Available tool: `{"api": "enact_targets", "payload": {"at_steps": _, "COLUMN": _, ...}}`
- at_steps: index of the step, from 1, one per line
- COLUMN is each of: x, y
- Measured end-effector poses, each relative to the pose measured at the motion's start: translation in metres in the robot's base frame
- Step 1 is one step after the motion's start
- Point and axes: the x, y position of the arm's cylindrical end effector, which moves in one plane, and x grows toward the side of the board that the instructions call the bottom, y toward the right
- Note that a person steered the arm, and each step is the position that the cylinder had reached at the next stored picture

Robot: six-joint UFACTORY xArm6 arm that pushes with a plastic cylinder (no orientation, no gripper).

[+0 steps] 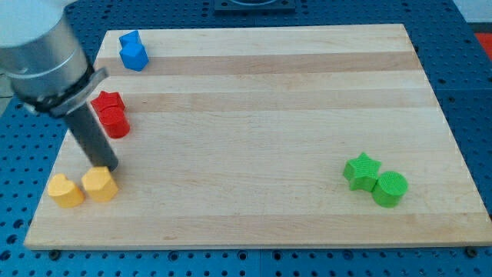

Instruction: Move the green circle into the green star

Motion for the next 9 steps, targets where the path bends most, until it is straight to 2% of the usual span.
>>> {"api": "enact_targets", "payload": {"at_steps": 1, "x": -0.027, "y": 0.008}}
{"api": "enact_targets", "payload": {"at_steps": 2, "x": -0.036, "y": 0.129}}
{"api": "enact_targets", "payload": {"at_steps": 4, "x": 0.081, "y": 0.319}}
{"api": "enact_targets", "payload": {"at_steps": 5, "x": 0.078, "y": 0.429}}
{"api": "enact_targets", "payload": {"at_steps": 6, "x": 0.056, "y": 0.436}}
{"api": "enact_targets", "payload": {"at_steps": 7, "x": 0.052, "y": 0.4}}
{"api": "enact_targets", "payload": {"at_steps": 8, "x": 0.043, "y": 0.394}}
{"api": "enact_targets", "payload": {"at_steps": 9, "x": 0.016, "y": 0.389}}
